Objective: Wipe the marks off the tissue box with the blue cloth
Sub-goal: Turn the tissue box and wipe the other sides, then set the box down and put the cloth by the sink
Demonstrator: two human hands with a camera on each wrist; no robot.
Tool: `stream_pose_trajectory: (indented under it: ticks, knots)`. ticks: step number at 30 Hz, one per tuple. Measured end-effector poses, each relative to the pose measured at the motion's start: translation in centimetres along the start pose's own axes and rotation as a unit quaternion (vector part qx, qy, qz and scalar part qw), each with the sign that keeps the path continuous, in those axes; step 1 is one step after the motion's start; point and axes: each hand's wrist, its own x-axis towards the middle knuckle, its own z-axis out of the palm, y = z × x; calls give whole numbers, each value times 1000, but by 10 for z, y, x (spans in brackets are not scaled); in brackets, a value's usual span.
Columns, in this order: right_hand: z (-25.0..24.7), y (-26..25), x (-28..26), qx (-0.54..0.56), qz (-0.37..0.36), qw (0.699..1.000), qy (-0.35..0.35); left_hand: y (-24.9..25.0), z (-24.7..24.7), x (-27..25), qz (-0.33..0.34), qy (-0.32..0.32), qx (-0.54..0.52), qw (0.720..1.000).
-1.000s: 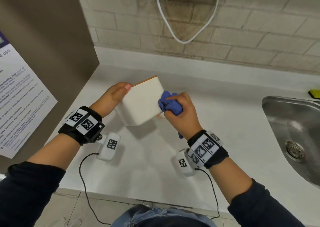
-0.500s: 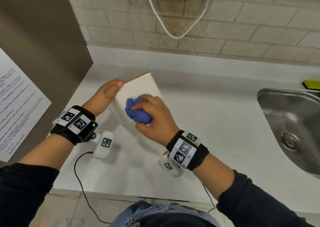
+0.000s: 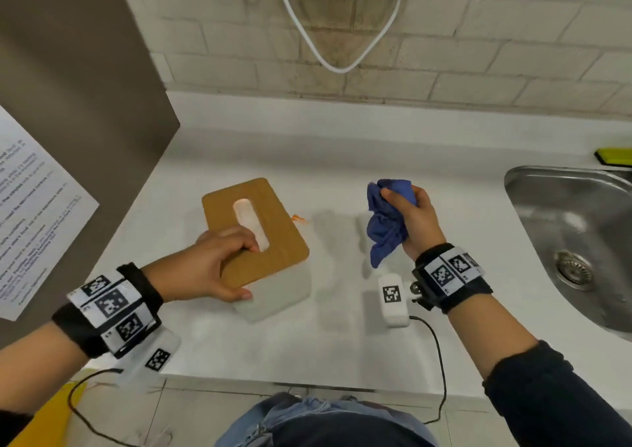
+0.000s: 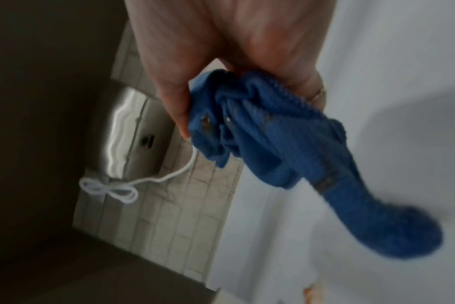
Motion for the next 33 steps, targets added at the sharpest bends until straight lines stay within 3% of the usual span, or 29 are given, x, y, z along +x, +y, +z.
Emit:
stream_pose_trajectory:
  ticks: [2, 4, 8, 13, 17, 20, 23, 27, 33]
  knots:
    - [6, -1, 1, 98, 34, 991, -81, -11, 9, -14, 8, -31, 20, 999]
    - [12, -1, -3, 193, 85, 965, -159, -23, 8, -29, 7, -54, 26, 998]
    - [21, 9, -5, 298, 125, 918, -228, -45, -9, -53, -23, -7, 114, 993]
    - [35, 21, -7, 334, 119, 899, -258, -37, -18, -60, -188, 15, 171, 967]
    - [46, 23, -15, 372, 170, 871, -272, -13, 16, -44, -322, 111, 121, 932]
    - [53, 29, -19, 314, 167, 889, -289, -2, 45, -34, -386, 198, 121, 893]
    - [54, 43, -15, 221, 143, 935, -240, 1, 54, -29, -423, 231, 113, 869]
    - [51, 55, -15, 117, 78, 977, -161, -4, 49, -30, -392, 254, 98, 879]
    - [45, 47, -26, 14, 27, 994, -104, -14, 41, -38, -336, 255, 66, 904]
